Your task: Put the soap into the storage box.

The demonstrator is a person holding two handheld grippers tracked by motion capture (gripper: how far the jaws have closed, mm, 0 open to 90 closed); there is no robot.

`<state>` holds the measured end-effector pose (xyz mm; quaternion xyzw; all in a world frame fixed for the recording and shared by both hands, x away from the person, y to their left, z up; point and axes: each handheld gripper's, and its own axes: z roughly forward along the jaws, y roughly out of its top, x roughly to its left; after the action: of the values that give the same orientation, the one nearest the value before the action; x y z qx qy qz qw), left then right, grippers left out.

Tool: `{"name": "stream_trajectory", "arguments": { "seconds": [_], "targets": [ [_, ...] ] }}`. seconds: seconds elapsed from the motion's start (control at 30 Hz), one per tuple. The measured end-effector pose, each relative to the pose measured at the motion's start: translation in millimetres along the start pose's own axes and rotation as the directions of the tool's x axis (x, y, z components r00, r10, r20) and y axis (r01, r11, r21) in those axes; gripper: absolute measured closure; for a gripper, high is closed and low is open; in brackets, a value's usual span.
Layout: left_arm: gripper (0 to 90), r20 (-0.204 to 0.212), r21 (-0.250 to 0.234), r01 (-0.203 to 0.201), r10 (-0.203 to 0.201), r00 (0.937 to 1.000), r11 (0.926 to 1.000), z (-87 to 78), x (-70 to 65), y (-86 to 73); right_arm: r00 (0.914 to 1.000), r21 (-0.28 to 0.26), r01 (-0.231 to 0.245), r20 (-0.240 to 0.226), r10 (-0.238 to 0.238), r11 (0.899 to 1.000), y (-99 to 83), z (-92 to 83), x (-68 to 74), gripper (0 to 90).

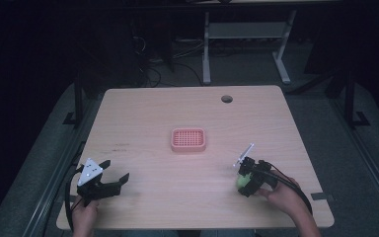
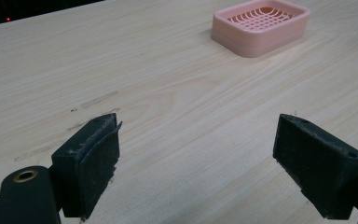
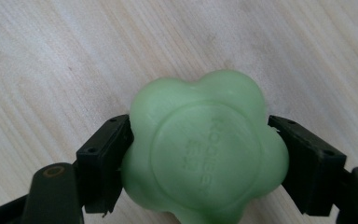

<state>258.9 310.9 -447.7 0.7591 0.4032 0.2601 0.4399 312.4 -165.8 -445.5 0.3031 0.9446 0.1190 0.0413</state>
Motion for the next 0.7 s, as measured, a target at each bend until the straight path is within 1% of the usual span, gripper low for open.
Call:
{"name": "stream_trajectory", "arguments": {
  "seconds": [0.1,0.2,0.27,0.37,0.4,0.5,0.6,0.7],
  "targets": [
    [14.2,-0.001,0.003,0.001,-0.001,1.0000,1.0000,0.1,0.0,0.1,0.9999,-0.017,0.012,-0.011,-0.012,1.000,-1.9,-0.2,-1.6,24.3],
    [14.2,-0.001,0.000,-0.001,0.001,1.0000,1.0000,0.0,0.0,0.1,0.9995,-0.014,0.024,-0.018,-0.024,1.000,-2.0,-0.8,-1.1,24.4],
    [14.2,-0.002,0.001,-0.001,0.001,1.0000,1.0000,-0.2,0.3,0.2,0.9991,-0.021,0.039,-0.014,-0.040,0.999,-2.3,-1.7,-0.1,24.5],
    [14.2,-0.001,0.000,0.000,0.000,1.0000,1.0000,-0.5,0.3,0.3,0.9991,-0.029,0.041,-0.010,-0.041,0.999,-2.7,-2.7,0.4,24.5],
    [14.2,-0.001,-0.001,-0.001,0.001,1.0000,1.0000,-0.5,0.2,0.3,0.9990,-0.030,0.042,-0.015,-0.042,0.999,-2.9,-3.0,0.4,24.5],
    [14.2,-0.002,-0.002,-0.002,0.002,1.0000,1.0000,-0.5,0.2,0.3,0.9981,-0.036,0.059,-0.013,-0.060,0.998,-3.3,-3.2,0.9,24.6],
    [14.2,-0.002,0.000,0.002,-0.002,1.0000,1.0000,-0.5,0.3,0.4,0.9979,-0.044,0.059,-0.022,-0.060,0.997,-3.8,-3.5,0.4,24.6],
    [14.2,-0.002,-0.002,0.000,0.000,1.0000,1.0000,-0.5,0.1,0.4,0.9976,-0.042,0.063,-0.025,-0.064,0.997,-3.8,-2.9,-0.1,24.6]
  ]
}}
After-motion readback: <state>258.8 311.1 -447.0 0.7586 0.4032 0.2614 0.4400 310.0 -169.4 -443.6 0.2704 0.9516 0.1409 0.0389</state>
